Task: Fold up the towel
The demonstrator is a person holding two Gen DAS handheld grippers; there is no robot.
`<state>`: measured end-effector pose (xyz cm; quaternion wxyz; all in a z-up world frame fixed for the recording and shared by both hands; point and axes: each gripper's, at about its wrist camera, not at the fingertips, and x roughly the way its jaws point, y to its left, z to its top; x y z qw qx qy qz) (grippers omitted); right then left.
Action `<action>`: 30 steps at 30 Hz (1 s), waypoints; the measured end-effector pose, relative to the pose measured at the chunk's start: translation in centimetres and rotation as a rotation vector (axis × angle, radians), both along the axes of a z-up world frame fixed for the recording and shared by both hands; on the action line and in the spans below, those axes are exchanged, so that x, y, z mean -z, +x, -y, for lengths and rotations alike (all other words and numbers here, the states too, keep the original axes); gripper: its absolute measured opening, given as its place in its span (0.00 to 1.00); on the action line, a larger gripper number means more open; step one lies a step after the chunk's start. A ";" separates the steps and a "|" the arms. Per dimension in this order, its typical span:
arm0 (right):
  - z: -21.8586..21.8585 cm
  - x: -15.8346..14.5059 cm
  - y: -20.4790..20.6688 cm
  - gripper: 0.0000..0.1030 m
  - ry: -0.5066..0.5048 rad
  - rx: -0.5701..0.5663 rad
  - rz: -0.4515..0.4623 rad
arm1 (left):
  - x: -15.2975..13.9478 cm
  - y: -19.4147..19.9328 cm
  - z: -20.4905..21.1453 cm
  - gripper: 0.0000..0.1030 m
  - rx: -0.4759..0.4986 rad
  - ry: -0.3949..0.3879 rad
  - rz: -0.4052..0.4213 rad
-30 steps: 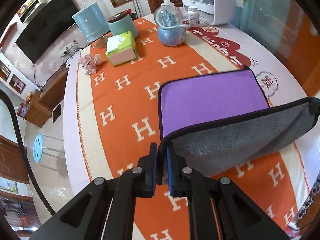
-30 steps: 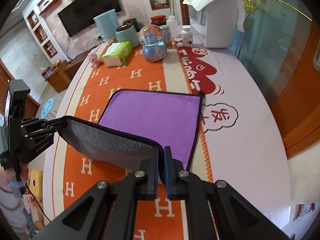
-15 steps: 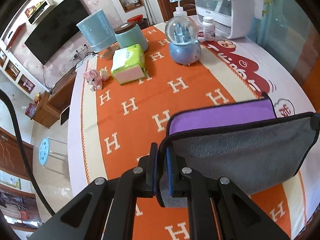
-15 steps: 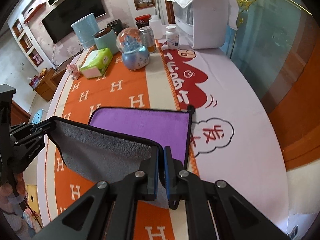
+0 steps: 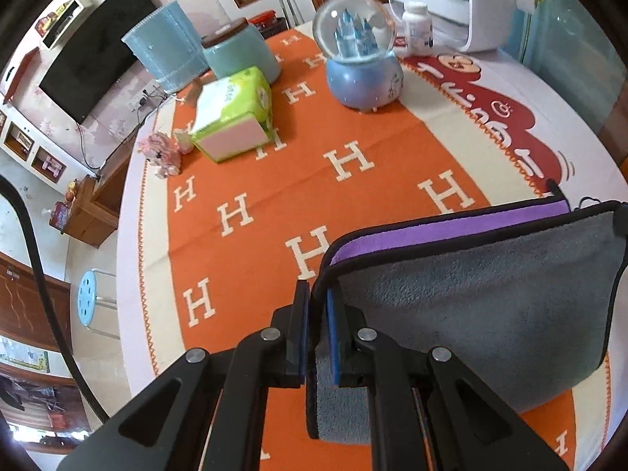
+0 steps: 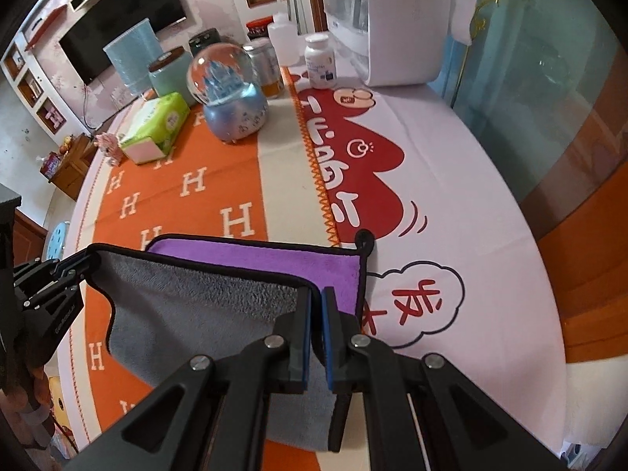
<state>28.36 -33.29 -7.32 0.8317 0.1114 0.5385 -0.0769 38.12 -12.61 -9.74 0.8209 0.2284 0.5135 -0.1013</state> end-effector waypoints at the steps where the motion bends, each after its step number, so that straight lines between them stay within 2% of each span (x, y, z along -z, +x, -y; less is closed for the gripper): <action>1: 0.1 0.5 0.4 0.05 -0.002 0.004 -0.010 | 0.5 0.3 0.2 0.07 0.000 0.003 -0.007; 9: 1.2 2.8 2.4 0.05 0.002 0.034 -0.043 | 2.8 2.5 1.1 0.07 -0.028 -0.008 -0.033; 20: 2.5 5.0 3.9 0.05 0.035 0.034 -0.067 | 4.4 3.7 2.3 0.07 -0.031 0.024 -0.035; 30: 2.7 6.8 4.8 0.05 0.025 0.021 -0.098 | 5.8 4.6 3.1 0.08 -0.029 0.061 -0.049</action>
